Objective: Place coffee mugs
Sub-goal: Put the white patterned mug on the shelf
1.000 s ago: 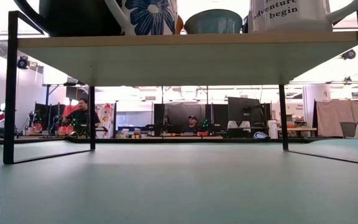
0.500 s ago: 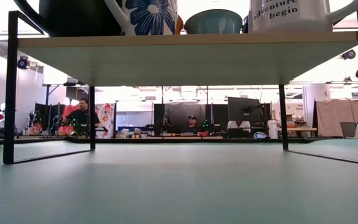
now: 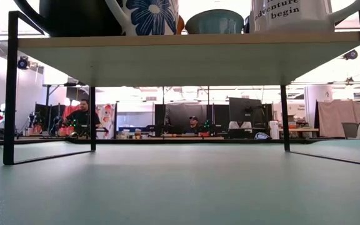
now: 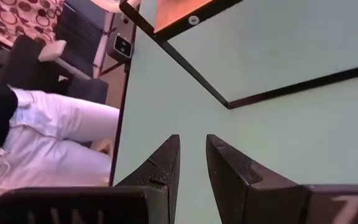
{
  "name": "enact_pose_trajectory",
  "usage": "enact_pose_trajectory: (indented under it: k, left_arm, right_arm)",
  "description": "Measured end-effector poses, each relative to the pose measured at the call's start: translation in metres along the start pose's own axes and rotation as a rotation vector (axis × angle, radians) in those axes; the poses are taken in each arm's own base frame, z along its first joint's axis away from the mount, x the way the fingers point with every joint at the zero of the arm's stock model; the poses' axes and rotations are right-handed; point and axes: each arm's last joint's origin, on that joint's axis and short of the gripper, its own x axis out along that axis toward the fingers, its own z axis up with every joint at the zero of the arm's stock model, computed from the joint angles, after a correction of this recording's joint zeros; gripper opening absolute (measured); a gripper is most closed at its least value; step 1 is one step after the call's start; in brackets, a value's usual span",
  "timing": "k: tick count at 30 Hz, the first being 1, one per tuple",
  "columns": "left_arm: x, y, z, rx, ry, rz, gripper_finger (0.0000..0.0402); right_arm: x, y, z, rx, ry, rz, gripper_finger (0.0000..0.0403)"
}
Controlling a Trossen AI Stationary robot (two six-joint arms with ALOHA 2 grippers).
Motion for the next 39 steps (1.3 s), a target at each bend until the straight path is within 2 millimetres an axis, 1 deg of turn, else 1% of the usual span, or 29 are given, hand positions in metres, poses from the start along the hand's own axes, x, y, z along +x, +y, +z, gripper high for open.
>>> enact_pose_trajectory:
  k: [4,11,14,20,27,33,39]
  left_arm:
    - [0.0,0.004,0.001,0.095,0.021,-0.004,0.0009]
    - [-0.002,0.011,0.006,0.248,0.019,0.005,0.0009]
    - [-0.003,0.016,0.007,0.295,0.05,0.014,0.0009]
    - [-0.004,0.022,0.011,0.364,0.048,0.021,0.0009]
    - [0.001,0.027,0.015,0.356,0.044,0.041,0.0009]
    - [0.013,0.029,0.019,0.271,-0.007,0.15,0.0009]
    - [0.024,0.029,0.021,0.202,-0.002,0.167,0.0009]
  right_arm:
    - [0.0,0.0,0.0,-0.037,-0.001,0.001,0.0068]
    - [0.0,0.0,0.0,-0.039,-0.001,0.001,0.0068]
    - [0.0,0.0,0.0,-0.039,-0.001,0.001,0.0068]
    - [0.0,0.0,0.0,-0.041,-0.002,0.002,0.0068]
    - [0.0,0.0,0.0,-0.04,-0.002,0.002,0.0068]
    - [0.0,0.0,0.0,-0.041,-0.002,0.002,0.0068]
    - [0.0,0.0,0.0,-0.041,-0.002,0.002,0.0068]
